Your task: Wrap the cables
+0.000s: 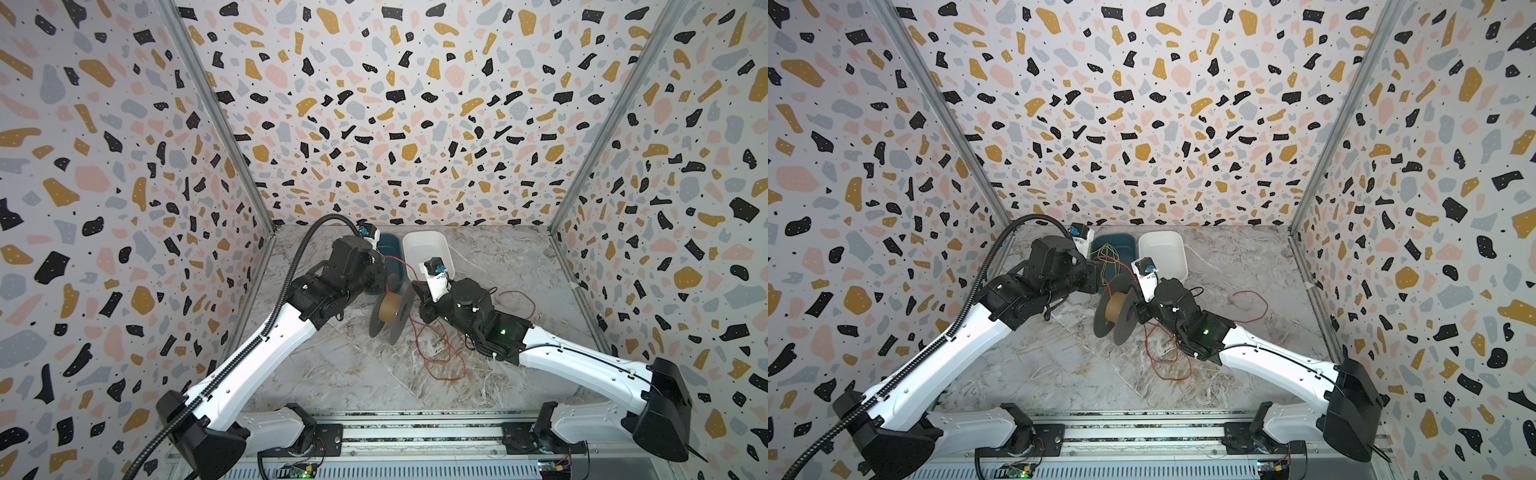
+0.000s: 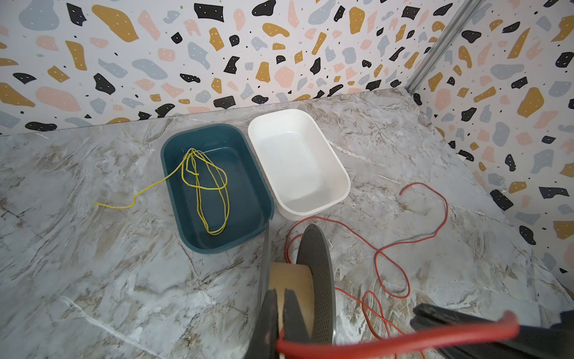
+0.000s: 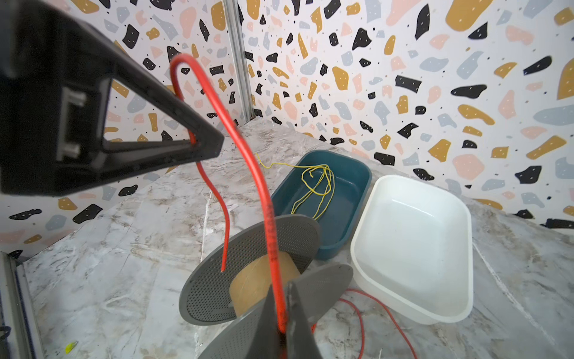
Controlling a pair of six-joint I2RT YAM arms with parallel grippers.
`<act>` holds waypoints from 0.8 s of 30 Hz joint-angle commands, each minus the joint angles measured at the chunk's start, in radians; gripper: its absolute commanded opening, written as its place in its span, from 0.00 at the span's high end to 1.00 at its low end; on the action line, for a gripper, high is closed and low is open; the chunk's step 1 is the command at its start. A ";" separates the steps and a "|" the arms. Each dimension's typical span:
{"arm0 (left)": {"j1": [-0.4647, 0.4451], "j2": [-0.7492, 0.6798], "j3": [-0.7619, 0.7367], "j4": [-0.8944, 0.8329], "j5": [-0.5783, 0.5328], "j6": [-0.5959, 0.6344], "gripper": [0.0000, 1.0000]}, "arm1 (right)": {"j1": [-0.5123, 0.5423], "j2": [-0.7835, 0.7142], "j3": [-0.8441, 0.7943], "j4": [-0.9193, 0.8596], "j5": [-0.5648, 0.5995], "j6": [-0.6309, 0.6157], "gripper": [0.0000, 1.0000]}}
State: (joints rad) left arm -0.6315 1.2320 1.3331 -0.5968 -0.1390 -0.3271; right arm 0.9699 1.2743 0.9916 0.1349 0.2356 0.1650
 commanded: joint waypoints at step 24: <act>-0.004 -0.210 -0.335 0.155 0.064 0.008 0.55 | -0.287 -0.090 -0.139 0.061 -0.526 -0.157 1.00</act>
State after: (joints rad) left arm -0.6315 1.0706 1.0149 -0.5087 -0.0689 -0.3283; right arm 0.6819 1.2160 0.8181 0.1951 -0.2512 0.0196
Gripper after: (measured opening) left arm 0.394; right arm 0.053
